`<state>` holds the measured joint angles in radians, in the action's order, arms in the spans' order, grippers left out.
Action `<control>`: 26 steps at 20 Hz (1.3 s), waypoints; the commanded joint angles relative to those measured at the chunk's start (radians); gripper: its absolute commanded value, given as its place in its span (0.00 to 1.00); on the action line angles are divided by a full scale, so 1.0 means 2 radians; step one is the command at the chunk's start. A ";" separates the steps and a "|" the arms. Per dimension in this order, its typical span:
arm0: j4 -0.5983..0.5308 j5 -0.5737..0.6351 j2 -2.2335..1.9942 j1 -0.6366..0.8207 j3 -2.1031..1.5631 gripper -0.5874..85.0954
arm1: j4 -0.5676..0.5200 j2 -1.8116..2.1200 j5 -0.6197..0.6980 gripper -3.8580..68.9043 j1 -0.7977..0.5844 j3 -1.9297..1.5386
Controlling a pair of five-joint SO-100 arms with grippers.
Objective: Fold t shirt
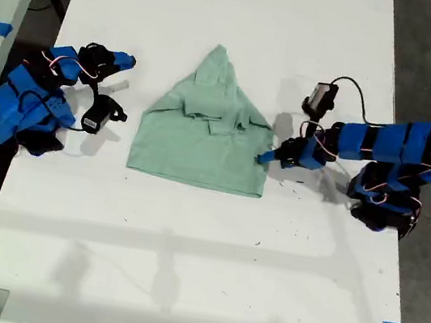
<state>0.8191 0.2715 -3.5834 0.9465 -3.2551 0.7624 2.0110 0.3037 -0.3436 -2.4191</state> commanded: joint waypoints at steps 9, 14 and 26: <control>0.000 -0.005 -0.005 0.006 -0.017 0.00 | 0.095 -0.075 -0.010 0.04 -0.001 0.175; 0.000 -0.005 -0.005 0.007 -0.017 0.00 | 0.236 -0.018 0.025 0.05 0.010 0.331; 0.000 -0.004 -0.005 0.008 -0.017 0.00 | 0.314 -0.376 0.114 0.39 0.076 0.785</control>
<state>0.8191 0.2715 -3.5834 0.9465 -3.2551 1.4419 1.1904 0.4909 -0.2178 -0.8989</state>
